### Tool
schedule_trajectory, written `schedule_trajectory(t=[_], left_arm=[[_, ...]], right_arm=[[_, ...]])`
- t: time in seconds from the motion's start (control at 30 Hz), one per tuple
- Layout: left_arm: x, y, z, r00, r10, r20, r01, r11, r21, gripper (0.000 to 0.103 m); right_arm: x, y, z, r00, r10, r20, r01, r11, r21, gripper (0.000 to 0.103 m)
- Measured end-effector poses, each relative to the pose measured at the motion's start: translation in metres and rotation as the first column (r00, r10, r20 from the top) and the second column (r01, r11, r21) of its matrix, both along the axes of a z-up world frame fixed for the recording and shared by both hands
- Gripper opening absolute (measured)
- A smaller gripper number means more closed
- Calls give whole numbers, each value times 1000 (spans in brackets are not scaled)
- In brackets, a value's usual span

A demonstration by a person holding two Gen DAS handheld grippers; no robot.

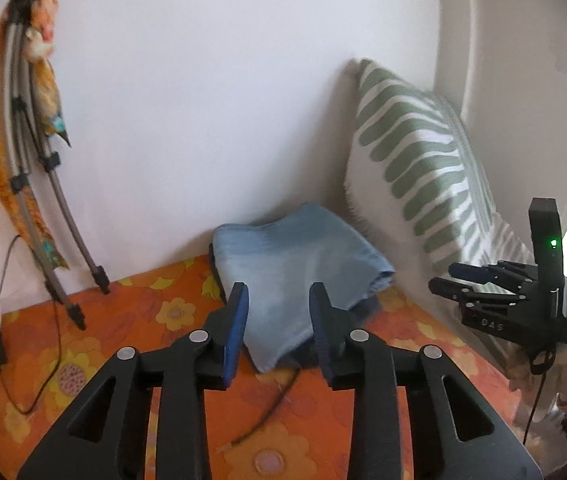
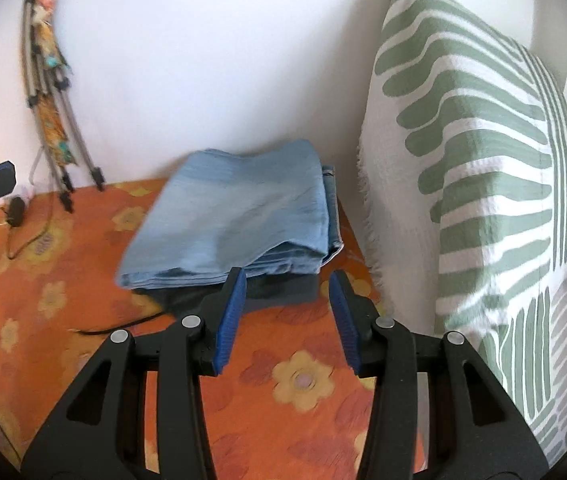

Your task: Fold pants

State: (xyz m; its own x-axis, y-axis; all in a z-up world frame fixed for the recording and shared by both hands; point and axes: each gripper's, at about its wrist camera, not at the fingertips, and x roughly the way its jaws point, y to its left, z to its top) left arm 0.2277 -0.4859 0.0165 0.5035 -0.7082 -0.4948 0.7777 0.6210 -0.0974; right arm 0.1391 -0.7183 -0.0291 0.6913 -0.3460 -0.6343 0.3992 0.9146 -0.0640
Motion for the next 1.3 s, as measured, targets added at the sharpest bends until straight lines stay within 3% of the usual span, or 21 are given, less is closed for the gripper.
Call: schedule_trajectory(t=[0.1,0.23,0.5,0.7,1.07,1.13,1.3], left_arm=[[-20,16,8,1000,-4,-2,4,1000,-18,45],[-49,36,12,1000,-16,25,16,1000,-23,50],[-89,82,10,1000,-11,30,12,999,-42,70],[-115,116,1,999,17,50,-15,999,-38,79],[-135,154,-29,996,83,37,-82,996,-19,80],[-134,153,-34,997,75,29,-75,997,8,80],[-137,158,-40,992,109,66,-111,993,29,80]], right_arm=[[-25,21,11,999,-7,35,8,1000,-7,54],[-47,51,18,998,-4,59,5,1000,-17,59],[-89,114,20,993,-18,114,24,999,-47,85],[-119,157,17,984,-59,169,77,992,-102,97],[-140,204,28,970,-44,241,75,990,-121,98],[-143,209,31,961,-46,274,82,989,-123,103],[-141,210,28,951,-53,304,88,991,-104,103]])
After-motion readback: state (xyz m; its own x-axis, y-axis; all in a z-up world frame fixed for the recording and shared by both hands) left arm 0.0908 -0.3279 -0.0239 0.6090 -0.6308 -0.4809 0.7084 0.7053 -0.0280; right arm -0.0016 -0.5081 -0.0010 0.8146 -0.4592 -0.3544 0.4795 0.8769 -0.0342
